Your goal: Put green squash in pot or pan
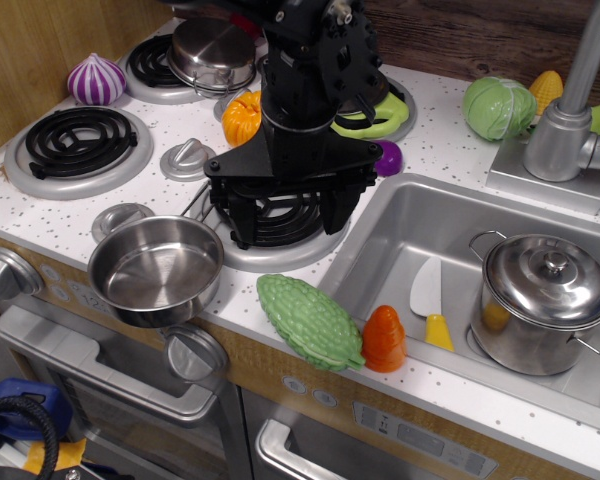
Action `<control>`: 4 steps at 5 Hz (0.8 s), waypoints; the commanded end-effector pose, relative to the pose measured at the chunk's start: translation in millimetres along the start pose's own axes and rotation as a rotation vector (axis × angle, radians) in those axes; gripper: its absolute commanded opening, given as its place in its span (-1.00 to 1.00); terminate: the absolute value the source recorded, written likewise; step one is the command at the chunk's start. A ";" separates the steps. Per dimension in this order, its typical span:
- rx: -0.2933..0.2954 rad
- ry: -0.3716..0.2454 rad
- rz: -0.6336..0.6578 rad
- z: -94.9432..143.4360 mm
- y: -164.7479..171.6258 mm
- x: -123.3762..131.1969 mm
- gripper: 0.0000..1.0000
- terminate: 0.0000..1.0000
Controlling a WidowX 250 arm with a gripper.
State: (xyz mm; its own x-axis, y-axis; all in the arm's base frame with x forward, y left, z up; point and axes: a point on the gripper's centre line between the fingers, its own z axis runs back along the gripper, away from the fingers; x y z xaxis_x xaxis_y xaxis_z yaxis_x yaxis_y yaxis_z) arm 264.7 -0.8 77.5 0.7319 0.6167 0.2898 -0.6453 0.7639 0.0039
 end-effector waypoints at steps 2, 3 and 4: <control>-0.016 0.033 0.081 0.7 1.8 -1.0 1.00 -1.00; -0.001 0.037 0.151 3.6 -0.9 -1.8 1.00 -1.00; -0.031 0.042 0.234 -0.3 -1.3 -7.9 1.00 -1.00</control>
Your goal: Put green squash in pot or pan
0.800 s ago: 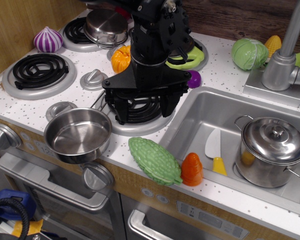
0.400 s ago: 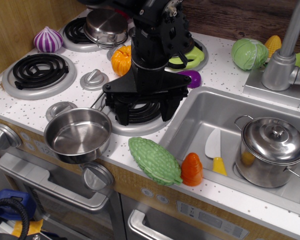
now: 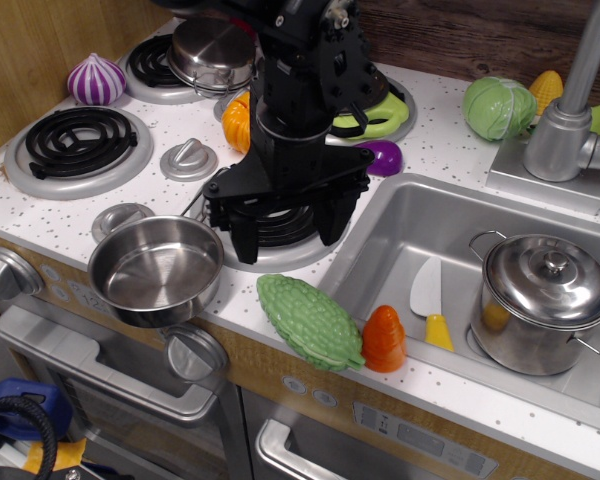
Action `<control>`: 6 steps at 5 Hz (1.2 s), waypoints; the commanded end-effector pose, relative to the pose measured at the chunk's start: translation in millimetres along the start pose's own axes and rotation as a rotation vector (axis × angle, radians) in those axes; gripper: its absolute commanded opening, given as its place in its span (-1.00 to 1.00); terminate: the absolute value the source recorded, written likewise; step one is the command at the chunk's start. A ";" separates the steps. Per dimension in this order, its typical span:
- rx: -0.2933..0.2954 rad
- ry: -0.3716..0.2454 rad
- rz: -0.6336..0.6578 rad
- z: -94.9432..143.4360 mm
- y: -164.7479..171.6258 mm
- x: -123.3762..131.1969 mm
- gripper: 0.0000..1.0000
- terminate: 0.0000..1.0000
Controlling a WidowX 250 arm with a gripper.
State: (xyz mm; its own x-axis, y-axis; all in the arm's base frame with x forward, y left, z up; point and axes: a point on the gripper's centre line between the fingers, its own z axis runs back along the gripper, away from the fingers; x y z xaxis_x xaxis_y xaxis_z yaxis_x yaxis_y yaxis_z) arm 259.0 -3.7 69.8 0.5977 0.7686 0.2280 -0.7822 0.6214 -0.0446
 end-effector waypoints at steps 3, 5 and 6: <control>-0.106 -0.034 0.137 -20.7 -10.7 -26.3 1.00 -1.00; -0.128 -0.016 0.159 -30.8 -6.9 -34.1 1.00 -1.00; -0.128 -0.016 0.157 -33.8 -3.7 -34.5 1.00 -1.00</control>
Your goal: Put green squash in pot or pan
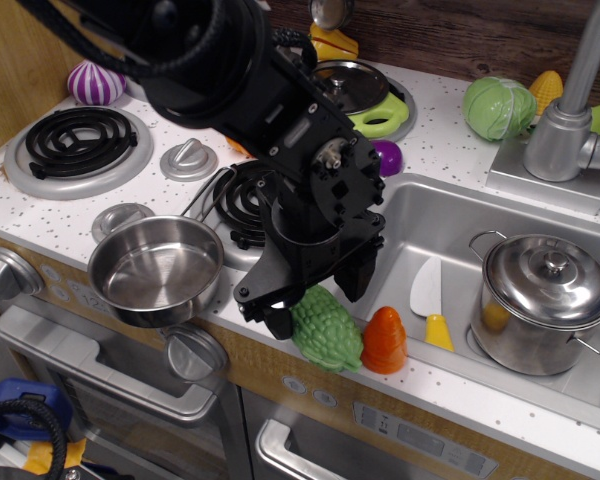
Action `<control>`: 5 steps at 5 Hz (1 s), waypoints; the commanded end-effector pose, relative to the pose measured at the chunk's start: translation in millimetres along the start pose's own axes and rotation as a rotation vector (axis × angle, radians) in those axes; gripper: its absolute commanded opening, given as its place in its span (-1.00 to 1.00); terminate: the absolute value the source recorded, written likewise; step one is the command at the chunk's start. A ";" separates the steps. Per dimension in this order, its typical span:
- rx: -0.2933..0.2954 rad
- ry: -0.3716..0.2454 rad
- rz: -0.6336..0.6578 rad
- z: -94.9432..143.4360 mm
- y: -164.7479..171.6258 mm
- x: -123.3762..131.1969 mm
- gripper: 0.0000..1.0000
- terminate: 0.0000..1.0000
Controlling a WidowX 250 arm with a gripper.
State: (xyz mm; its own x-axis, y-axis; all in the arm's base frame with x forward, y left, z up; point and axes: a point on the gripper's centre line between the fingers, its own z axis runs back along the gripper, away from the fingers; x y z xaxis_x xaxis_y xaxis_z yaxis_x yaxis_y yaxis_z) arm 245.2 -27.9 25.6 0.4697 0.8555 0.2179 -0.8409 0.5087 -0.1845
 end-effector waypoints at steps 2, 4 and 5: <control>-0.050 -0.018 -0.013 -12.5 0.7 3.9 1.00 -1.00; 0.026 -0.040 -0.042 0.5 8.5 11.4 -1.00 -1.00; 0.151 -0.062 -0.050 37.3 18.5 17.8 -1.00 -1.00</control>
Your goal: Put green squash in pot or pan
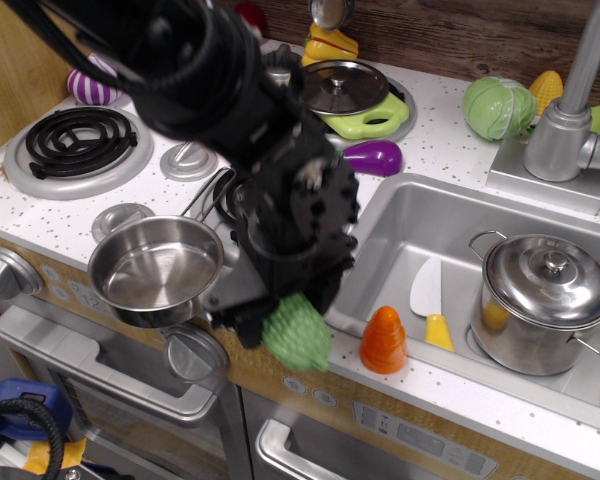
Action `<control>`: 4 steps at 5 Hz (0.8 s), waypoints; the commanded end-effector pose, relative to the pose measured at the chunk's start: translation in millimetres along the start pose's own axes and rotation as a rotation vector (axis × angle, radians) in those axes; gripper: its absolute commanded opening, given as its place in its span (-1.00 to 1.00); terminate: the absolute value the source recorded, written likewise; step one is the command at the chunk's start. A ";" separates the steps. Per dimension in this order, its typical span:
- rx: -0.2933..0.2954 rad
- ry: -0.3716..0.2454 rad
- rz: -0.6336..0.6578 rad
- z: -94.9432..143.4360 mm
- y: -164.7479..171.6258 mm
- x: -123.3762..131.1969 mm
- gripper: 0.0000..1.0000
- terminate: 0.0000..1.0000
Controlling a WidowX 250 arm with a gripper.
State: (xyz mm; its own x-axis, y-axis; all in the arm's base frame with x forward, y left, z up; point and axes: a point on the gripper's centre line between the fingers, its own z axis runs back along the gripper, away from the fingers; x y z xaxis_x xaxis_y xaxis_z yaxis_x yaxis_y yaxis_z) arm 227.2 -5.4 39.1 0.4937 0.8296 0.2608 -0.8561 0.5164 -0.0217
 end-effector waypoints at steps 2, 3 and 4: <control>0.058 -0.049 -0.102 40.2 27.3 44.2 -1.00 -1.00; 0.031 -0.079 -0.137 23.0 31.9 61.8 -1.00 -1.00; 0.014 -0.109 -0.190 5.4 35.5 80.7 -1.00 -1.00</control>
State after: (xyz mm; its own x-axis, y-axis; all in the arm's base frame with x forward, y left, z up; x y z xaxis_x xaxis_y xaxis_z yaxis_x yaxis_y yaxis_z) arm 236.5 85.5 52.2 0.6540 0.6631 0.3640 -0.7287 0.6815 0.0678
